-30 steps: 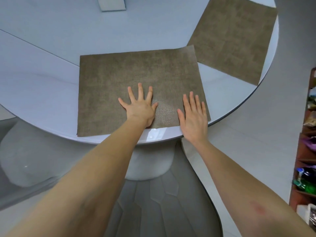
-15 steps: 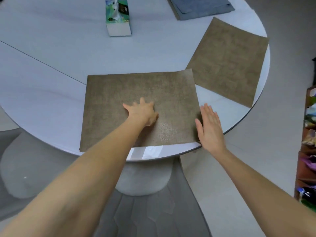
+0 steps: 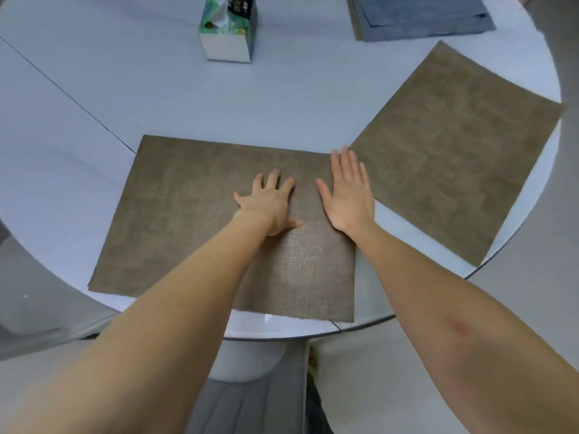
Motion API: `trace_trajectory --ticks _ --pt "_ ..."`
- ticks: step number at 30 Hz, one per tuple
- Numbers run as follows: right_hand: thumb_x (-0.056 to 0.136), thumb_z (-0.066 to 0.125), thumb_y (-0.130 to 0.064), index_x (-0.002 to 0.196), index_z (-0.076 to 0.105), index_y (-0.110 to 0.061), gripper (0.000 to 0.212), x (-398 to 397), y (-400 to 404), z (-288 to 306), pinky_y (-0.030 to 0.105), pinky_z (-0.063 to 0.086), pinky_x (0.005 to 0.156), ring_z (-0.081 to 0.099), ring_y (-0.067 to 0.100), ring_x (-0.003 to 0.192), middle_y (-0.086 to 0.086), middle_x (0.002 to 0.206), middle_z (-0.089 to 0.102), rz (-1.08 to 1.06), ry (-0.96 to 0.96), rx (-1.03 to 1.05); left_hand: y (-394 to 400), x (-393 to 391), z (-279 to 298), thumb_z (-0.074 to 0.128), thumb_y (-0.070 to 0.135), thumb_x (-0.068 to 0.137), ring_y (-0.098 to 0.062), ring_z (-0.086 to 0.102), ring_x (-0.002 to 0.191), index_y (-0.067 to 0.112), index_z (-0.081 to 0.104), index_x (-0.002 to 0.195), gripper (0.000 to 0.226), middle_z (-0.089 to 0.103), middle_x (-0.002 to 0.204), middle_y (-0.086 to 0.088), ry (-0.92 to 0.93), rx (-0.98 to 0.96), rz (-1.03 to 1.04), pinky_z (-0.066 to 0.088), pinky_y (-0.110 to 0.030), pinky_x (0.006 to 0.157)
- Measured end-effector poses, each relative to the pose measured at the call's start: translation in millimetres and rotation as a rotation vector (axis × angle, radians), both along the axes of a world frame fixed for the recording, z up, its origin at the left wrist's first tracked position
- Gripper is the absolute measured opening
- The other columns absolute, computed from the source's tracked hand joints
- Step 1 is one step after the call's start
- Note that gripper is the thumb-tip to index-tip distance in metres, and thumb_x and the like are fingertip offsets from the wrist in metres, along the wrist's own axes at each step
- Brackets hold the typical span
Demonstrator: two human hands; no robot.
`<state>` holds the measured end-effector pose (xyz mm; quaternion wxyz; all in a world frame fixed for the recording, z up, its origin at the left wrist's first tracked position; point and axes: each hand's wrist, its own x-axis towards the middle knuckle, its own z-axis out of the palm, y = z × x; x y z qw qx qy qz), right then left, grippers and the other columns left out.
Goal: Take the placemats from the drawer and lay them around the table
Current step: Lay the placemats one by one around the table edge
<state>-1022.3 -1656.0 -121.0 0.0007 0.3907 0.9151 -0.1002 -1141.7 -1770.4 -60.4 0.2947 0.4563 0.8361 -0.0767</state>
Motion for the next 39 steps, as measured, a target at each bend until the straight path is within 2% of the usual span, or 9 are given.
trace_trajectory --ticks 6,10,13,16,19,23,27,34,39 --pt "0.101 0.009 -0.047 0.152 -0.003 -0.010 0.064 28.2 29.5 16.2 0.037 -0.003 0.121 -0.007 0.015 0.148 0.005 0.161 -0.007 -0.136 -0.134 -0.059 2.5 1.6 4.5 0.068 0.053 0.081 -0.032 0.003 0.147 0.028 0.017 0.150 0.089 0.004 0.159 -0.001 0.003 -0.001 0.013 0.031 -0.067 0.104" --pt "0.103 0.021 -0.034 0.151 0.010 -0.005 0.058 2.9 -0.2 34.7 0.034 -0.001 0.122 -0.001 0.019 0.149 0.010 0.160 0.003 -0.130 0.090 -0.033 0.0 -5.9 3.6 0.059 0.050 0.088 -0.031 0.020 0.142 0.029 0.027 0.147 0.070 0.019 0.155 -0.001 0.043 0.065 -0.032 0.040 -0.057 0.101" --pt "0.103 0.026 -0.028 0.151 0.013 -0.005 0.056 -19.7 -46.4 29.2 0.032 -0.001 0.121 0.000 0.018 0.149 0.009 0.161 0.004 -0.072 0.206 -0.172 -0.4 -29.7 -3.3 0.047 0.034 0.098 -0.029 0.046 0.128 0.023 0.050 0.136 0.039 0.049 0.140 -0.004 0.054 0.319 0.027 0.044 -0.044 0.100" --pt "0.103 0.024 -0.026 0.151 0.010 -0.005 0.055 -43.6 -83.1 16.9 0.032 -0.003 0.121 -0.002 0.017 0.149 0.009 0.161 0.002 -0.113 0.226 -0.291 -3.6 -54.6 -13.3 0.045 0.019 0.099 -0.026 0.058 0.118 0.014 0.061 0.126 0.032 0.063 0.128 -0.005 -0.058 0.602 0.160 0.044 -0.035 0.100" --pt "0.103 0.022 -0.027 0.152 0.010 -0.006 0.055 -57.3 -104.2 5.7 0.034 -0.003 0.121 0.000 0.018 0.149 0.009 0.160 0.004 -0.108 0.176 -0.166 -12.1 -73.2 -27.6 0.043 0.017 0.101 -0.028 0.048 0.130 0.010 0.054 0.135 0.037 0.053 0.141 -0.008 -0.059 0.670 0.038 0.032 -0.034 0.109" --pt "0.101 0.017 -0.036 0.152 0.007 -0.008 0.059 -57.0 -110.2 -4.7 0.036 0.000 0.122 0.001 0.019 0.149 0.008 0.161 0.002 -0.110 0.057 0.000 -36.9 -91.2 -53.3 0.025 0.045 0.102 -0.020 0.002 0.150 0.026 0.011 0.155 0.058 0.005 0.163 0.003 0.136 0.411 -0.242 0.000 -0.044 0.121" --pt "0.101 0.012 -0.041 0.153 0.005 -0.011 0.060 -59.1 -112.2 -3.4 0.035 -0.001 0.121 -0.001 0.016 0.148 0.005 0.161 0.001 -0.110 -0.005 0.030 -57.1 -124.6 -54.8 0.016 0.061 0.097 -0.020 -0.012 0.149 0.026 -0.004 0.155 0.070 -0.011 0.162 0.003 0.173 0.350 -0.169 -0.008 -0.045 0.121" --pt "0.102 0.016 -0.037 0.152 0.002 -0.006 0.060 -93.8 -153.0 10.6 0.038 -0.002 0.121 -0.002 0.020 0.149 0.009 0.161 -0.002 -0.381 -0.085 0.015 -94.3 -195.4 -46.1 0.017 0.056 0.099 -0.024 -0.012 0.149 0.017 -0.006 0.154 0.071 -0.012 0.162 -0.004 0.150 0.282 -0.222 -0.004 -0.042 0.122" --pt "0.102 0.022 -0.035 0.152 0.010 -0.010 0.057 -137.2 -233.7 -0.7 0.037 0.003 0.122 0.004 0.020 0.149 0.008 0.160 0.007 -0.296 0.046 0.005 -97.4 -198.0 -42.5 0.020 0.044 0.103 -0.024 -0.004 0.150 0.018 0.008 0.155 0.059 0.003 0.163 -0.001 0.122 0.425 -0.432 -0.003 -0.045 0.121"
